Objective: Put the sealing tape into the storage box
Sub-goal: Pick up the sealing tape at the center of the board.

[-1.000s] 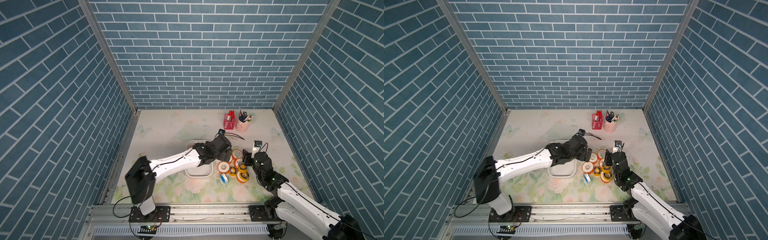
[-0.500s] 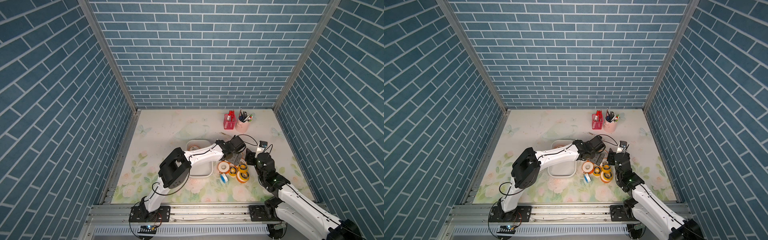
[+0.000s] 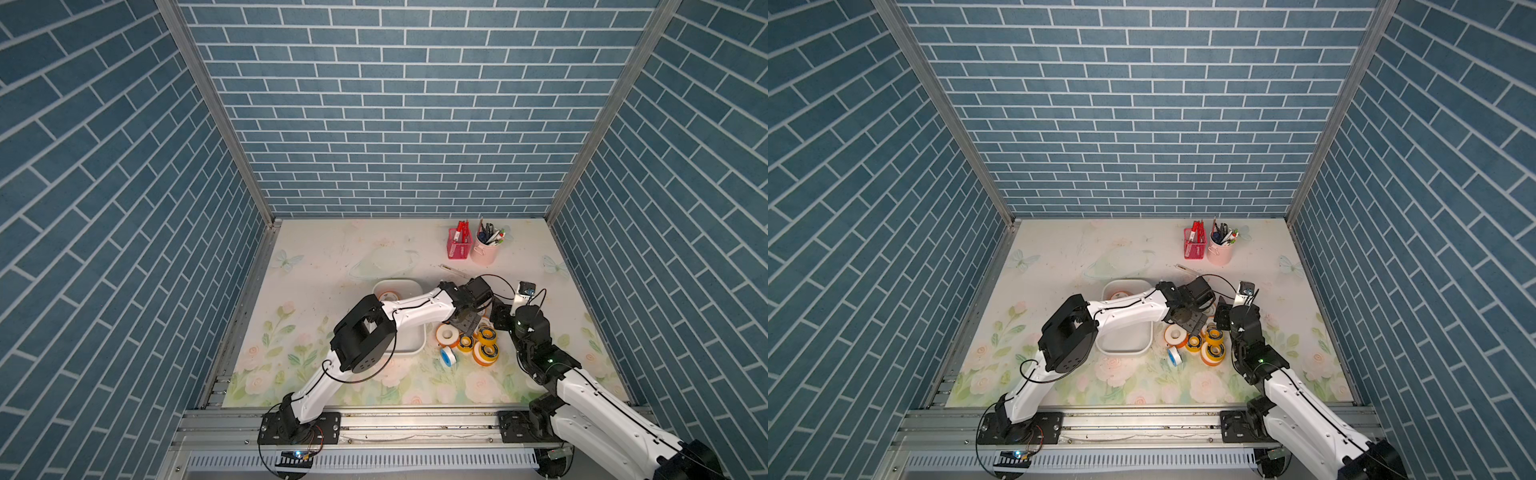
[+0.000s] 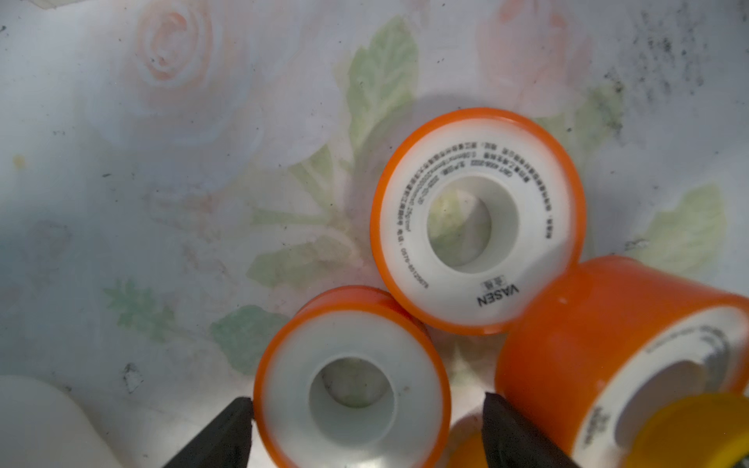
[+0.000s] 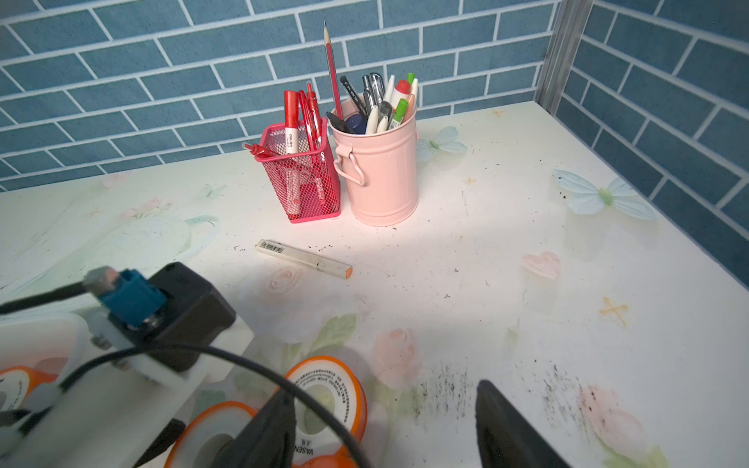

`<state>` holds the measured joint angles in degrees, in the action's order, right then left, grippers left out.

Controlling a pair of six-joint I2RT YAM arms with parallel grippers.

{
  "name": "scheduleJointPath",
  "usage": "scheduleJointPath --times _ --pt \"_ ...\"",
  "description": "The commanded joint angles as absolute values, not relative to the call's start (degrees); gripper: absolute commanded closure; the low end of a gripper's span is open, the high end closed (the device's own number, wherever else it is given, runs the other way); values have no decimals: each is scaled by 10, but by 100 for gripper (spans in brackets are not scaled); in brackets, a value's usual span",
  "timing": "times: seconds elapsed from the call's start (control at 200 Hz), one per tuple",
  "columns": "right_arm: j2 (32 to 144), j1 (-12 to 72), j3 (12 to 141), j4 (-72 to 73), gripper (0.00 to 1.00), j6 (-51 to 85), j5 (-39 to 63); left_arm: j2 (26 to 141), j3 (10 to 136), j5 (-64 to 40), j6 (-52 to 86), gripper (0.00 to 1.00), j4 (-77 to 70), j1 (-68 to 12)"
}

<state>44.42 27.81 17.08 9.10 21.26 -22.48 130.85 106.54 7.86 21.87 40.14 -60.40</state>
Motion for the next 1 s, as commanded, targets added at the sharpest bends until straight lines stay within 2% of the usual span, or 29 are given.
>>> scheduleJointPath --times 0.0,0.115,0.44,0.555,0.79,0.995 --pt "439 275 163 106 30 229 -221 1321 1083 86 213 12 422 -605" --pt "442 275 163 107 30 228 -218 1333 1095 86 214 18 428 -601" --pt "446 274 165 108 30 227 -212 1350 1112 88 214 17 437 -598" --pt "447 274 166 106 30 227 -212 1351 1116 86 215 25 437 -598" --pt "451 274 168 105 30 226 -211 1341 1143 101 215 30 450 -598" --pt "449 274 167 105 30 226 -211 1327 1198 120 210 31 480 -597"
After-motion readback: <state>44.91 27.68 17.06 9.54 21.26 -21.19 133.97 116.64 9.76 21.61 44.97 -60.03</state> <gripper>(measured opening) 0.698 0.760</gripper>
